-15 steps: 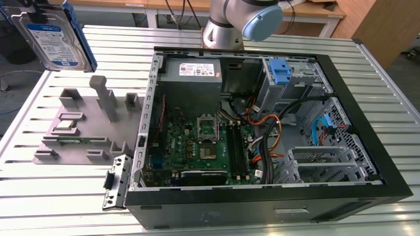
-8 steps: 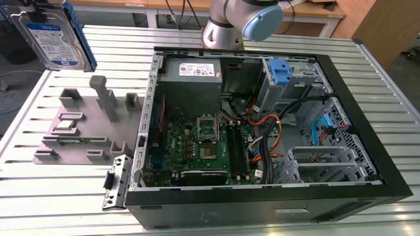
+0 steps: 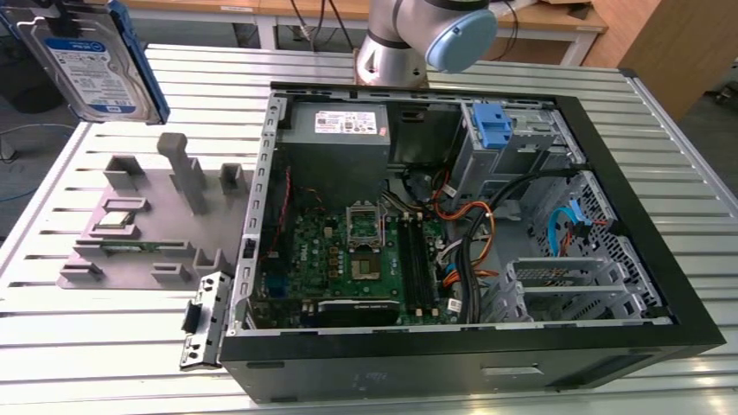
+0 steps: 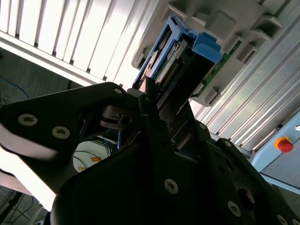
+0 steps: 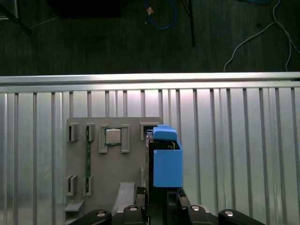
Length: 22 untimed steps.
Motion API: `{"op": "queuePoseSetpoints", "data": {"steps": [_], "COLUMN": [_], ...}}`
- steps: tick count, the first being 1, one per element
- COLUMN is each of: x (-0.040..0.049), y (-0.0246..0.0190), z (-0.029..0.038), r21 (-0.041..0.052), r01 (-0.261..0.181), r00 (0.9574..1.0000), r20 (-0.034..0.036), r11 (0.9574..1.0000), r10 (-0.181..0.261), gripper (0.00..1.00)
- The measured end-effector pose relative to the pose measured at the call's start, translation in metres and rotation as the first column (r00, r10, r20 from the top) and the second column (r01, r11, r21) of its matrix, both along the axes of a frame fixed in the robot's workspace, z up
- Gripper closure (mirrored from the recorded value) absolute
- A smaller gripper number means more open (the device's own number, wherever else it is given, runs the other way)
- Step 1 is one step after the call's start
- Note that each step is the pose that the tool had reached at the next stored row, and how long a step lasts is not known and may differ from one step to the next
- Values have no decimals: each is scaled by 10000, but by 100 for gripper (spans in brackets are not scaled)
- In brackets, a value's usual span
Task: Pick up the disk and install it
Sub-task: 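Pick up the disk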
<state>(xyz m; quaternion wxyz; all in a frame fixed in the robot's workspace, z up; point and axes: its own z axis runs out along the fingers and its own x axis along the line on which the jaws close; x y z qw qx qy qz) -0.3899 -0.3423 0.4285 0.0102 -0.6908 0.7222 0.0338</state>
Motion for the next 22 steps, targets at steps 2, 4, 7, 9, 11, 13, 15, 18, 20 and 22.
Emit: {"op": "queuePoseSetpoints", "data": {"steps": [2, 4, 7, 9, 11, 13, 15, 18, 20, 22], "x": [0, 0, 0, 0, 0, 0, 0, 0, 0, 0], "y": [0, 0, 0, 0, 0, 0, 0, 0, 0, 0], "z": [1, 11, 34, 51, 67, 84, 103, 132, 145, 162], "r21": [0, -1, 0, 0, 0, 0, 0, 0, 0, 0], "r01": [0, 0, 0, 0, 0, 0, 0, 0, 0, 0], "r00": [10000, 10000, 10000, 10000, 10000, 10000, 10000, 10000, 10000, 10000], "r20": [1, -2, 0, 1, 1, 0, 1, 1, 1, 1], "r11": [10000, 10000, 10000, 10000, 10000, 10000, 10000, 10000, 10000, 10000], "r10": [0, 0, 0, 0, 0, 0, 0, 0, 0, 0], "gripper": [65, 65, 65, 65, 65, 65, 65, 65, 65, 65]}}
